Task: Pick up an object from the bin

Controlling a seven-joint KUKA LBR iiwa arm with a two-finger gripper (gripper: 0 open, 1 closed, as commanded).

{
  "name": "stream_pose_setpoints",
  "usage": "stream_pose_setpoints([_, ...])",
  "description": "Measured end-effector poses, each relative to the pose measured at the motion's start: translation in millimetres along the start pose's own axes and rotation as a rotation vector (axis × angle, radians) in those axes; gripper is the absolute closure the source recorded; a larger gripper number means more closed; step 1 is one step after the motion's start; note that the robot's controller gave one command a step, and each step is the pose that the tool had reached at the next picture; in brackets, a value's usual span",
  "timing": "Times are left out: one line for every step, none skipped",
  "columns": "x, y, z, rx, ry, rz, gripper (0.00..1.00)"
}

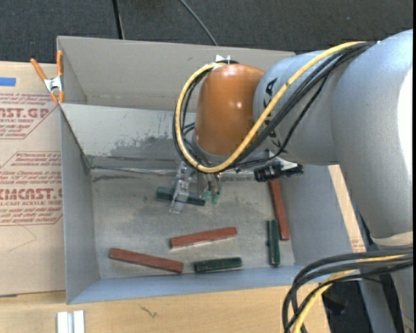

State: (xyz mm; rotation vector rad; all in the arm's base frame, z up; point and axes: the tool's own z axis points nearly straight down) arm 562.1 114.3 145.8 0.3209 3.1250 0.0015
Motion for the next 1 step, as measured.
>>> stream_pose_setpoints([-0.8,0.4,-10.9,-0.001,-0.003,0.0,1.0])
